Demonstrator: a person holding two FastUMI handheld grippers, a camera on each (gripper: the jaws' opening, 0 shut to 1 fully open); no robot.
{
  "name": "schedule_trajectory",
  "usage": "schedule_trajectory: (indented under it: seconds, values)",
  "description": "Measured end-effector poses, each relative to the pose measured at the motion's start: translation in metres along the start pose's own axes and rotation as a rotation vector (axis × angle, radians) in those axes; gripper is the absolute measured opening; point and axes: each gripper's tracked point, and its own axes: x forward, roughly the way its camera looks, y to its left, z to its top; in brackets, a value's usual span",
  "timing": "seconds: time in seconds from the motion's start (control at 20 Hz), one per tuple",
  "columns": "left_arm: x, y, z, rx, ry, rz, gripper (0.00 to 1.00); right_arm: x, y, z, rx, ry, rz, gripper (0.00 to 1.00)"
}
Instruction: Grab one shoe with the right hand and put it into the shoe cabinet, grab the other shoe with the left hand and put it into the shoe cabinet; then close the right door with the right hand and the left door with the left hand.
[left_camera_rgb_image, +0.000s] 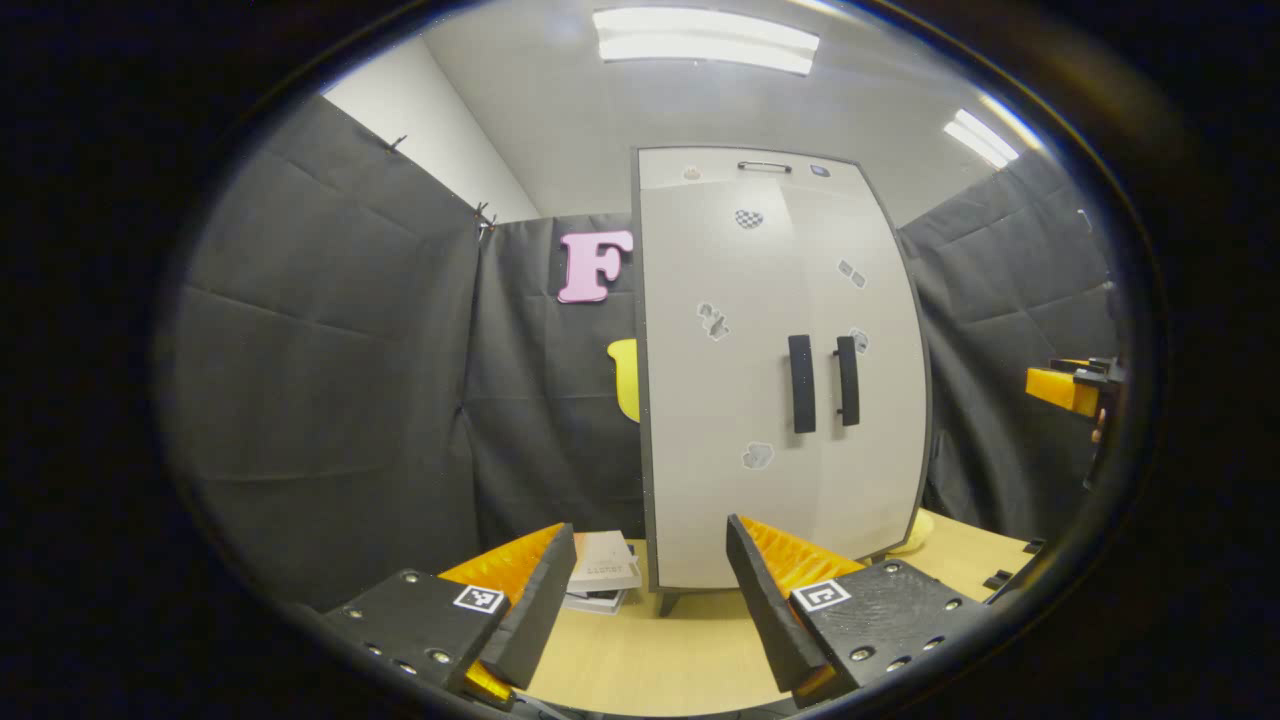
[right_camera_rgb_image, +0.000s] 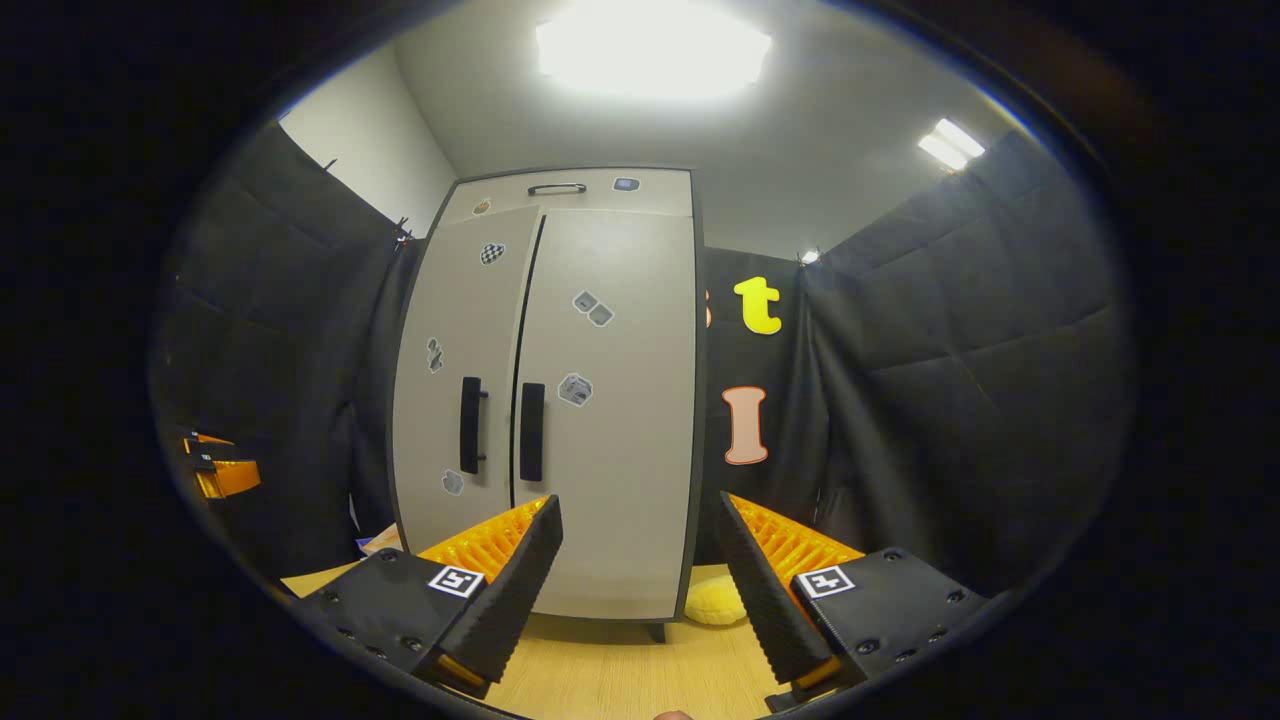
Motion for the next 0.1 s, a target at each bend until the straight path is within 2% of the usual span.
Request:
schedule_trajectory:
  seconds: [0.1]
  values:
    - [0.0015, -0.0006, -0.0013, -0.004, 0.003, -0.005, 0.81, -0.0021, -0.0014, -0.0006, -0.003, 0.003, -0.005, 0.98]
